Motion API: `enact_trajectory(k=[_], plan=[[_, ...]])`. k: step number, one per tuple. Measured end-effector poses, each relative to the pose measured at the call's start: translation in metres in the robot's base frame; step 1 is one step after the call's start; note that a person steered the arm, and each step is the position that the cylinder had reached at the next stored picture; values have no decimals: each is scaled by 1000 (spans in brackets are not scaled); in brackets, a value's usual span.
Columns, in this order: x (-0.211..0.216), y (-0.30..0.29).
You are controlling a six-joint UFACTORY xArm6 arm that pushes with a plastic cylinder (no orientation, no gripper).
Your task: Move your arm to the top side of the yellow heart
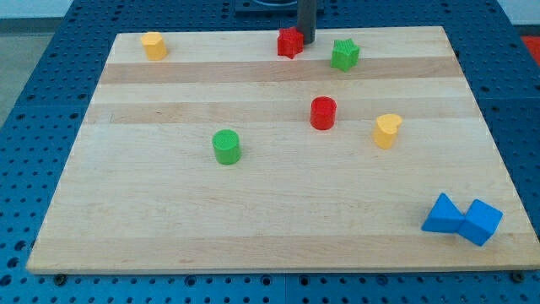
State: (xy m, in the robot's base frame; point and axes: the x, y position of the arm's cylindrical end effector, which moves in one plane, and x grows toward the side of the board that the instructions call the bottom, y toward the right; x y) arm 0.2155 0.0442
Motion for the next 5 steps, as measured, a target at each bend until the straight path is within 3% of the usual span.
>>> enact_trajectory(k=[3, 5], plan=[[0, 3], [0, 53]])
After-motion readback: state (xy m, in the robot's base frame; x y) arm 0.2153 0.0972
